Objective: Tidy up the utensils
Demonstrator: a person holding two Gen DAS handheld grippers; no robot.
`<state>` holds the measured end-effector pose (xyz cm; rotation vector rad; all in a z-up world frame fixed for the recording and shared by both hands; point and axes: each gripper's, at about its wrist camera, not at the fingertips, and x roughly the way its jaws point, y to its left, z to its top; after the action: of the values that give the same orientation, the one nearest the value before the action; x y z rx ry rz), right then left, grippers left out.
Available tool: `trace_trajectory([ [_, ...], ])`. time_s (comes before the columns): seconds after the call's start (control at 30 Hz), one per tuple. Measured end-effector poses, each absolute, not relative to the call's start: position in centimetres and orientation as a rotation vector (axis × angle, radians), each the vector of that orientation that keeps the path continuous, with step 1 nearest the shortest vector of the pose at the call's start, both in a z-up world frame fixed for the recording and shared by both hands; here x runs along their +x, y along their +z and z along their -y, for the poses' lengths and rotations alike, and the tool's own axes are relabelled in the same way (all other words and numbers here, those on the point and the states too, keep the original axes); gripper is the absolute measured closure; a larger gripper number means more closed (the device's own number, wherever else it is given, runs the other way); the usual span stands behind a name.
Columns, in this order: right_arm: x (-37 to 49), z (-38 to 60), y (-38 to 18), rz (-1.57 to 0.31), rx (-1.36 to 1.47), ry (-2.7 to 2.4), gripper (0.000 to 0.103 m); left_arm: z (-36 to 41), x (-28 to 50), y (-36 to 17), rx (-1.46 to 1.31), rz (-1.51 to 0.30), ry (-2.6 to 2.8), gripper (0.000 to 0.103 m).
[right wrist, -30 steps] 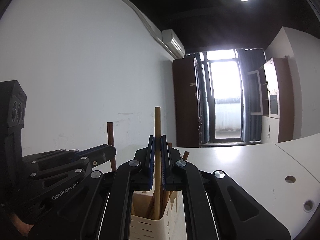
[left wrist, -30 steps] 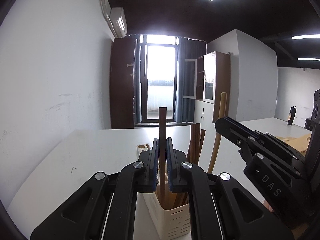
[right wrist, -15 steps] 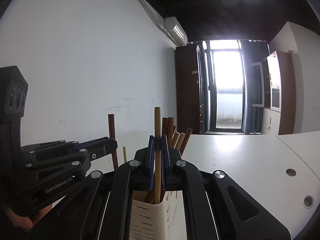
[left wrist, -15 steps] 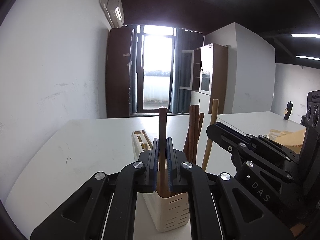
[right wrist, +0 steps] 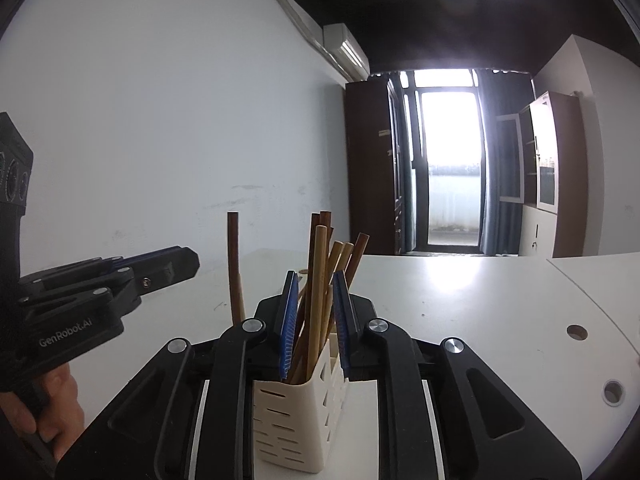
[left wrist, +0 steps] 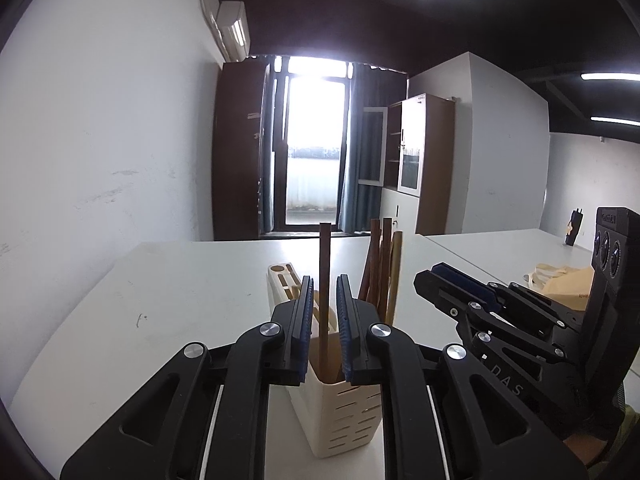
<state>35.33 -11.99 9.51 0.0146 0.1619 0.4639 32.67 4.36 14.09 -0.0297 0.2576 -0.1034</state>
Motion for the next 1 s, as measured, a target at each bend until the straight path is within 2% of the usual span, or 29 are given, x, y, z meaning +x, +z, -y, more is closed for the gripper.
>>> trace_trajectory([
  [0.13, 34.9, 12.4, 9.2, -0.175, 0.012, 0.458, 0.077, -4.3, 31.5, 13.7, -0.019, -0.268, -0.1, 0.082],
  [0.2, 34.4, 12.4, 9.1, -0.179, 0.006, 0.457, 0.074, -4.2, 30.9, 13.5, -0.014, -0.279, -0.099, 0.073],
  [0.27, 34.0, 12.4, 9.0, -0.184, -0.003, 0.453, 0.07, -4.2, 30.2, 13.2, -0.017, -0.291, -0.104, 0.072],
  [0.4, 33.0, 12.5, 8.6, -0.216, -0.015, 0.452, 0.061, -4.8, 28.5, 12.3, -0.056, -0.306, -0.107, 0.062],
  [0.53, 31.8, 12.9, 7.2, -0.278, -0.02, 0.444, 0.054, -4.7, 27.4, 10.9, -0.066, -0.355, -0.116, 0.061],
  [0.73, 29.0, 12.9, 5.3, -0.316, -0.021, 0.448, 0.048, -4.4, 26.0, 8.5, -0.078, -0.411, -0.132, 0.049],
  [1.0, 27.6, 14.7, 3.0, -0.371, -0.015, 0.452, 0.035, -3.2, 23.3, 7.0, -0.036, -0.393, -0.122, 0.023],
])
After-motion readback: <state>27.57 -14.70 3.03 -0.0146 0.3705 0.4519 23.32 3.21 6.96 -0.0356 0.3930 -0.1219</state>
